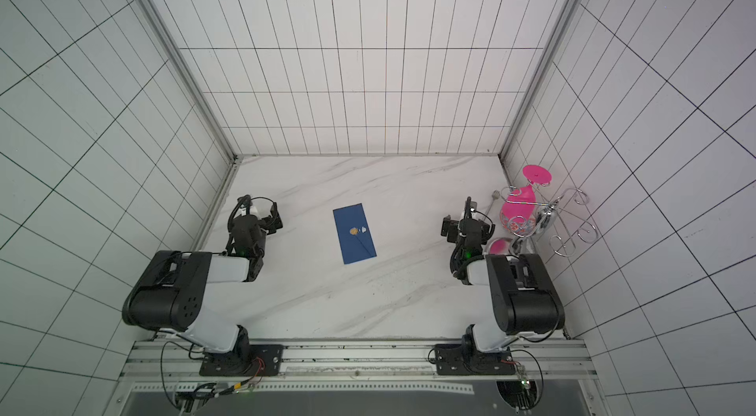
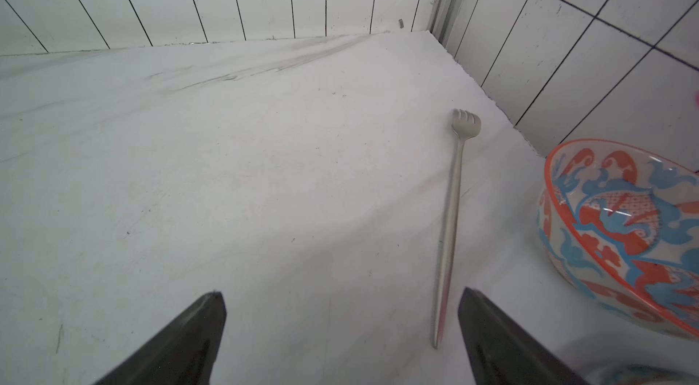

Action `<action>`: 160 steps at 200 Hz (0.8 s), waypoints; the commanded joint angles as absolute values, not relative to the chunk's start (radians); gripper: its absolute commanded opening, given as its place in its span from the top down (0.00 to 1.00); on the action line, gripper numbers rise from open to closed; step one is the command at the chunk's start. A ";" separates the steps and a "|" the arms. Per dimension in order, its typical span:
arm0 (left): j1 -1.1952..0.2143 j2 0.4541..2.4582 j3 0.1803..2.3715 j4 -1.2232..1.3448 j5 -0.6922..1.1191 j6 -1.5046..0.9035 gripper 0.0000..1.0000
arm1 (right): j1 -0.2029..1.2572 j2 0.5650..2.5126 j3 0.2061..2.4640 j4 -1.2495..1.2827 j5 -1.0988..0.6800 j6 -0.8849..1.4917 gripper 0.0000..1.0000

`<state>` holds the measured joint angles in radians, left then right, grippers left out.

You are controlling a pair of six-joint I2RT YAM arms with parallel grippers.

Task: Open the envelope
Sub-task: Move the envelope to the center of the board.

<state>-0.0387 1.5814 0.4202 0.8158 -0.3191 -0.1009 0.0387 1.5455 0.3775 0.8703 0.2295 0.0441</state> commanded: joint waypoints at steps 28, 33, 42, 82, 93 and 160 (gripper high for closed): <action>-0.034 1.570 0.430 0.822 -0.316 -0.103 0.01 | 0.030 1.543 0.404 0.873 0.233 0.048 0.01; -0.034 1.570 0.430 0.823 -0.316 -0.104 0.01 | 0.029 1.543 0.405 0.873 0.232 0.047 0.01; -0.034 1.569 0.430 0.822 -0.317 -0.105 0.01 | 0.030 1.542 0.405 0.873 0.232 0.048 0.01; -0.036 1.569 0.430 0.824 -0.317 -0.104 0.01 | 0.029 1.542 0.405 0.873 0.232 0.047 0.01; -0.036 1.569 0.430 0.824 -0.317 -0.103 0.01 | 0.029 1.542 0.405 0.872 0.232 0.048 0.01; -0.038 1.566 0.421 0.836 -0.317 -0.100 0.01 | 0.030 1.535 0.399 0.892 0.242 0.047 0.01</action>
<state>-0.0383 1.5814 0.4202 0.8104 -0.3191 -0.1009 0.0387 1.5455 0.3775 0.8703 0.2295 0.0444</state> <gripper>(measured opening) 0.990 0.990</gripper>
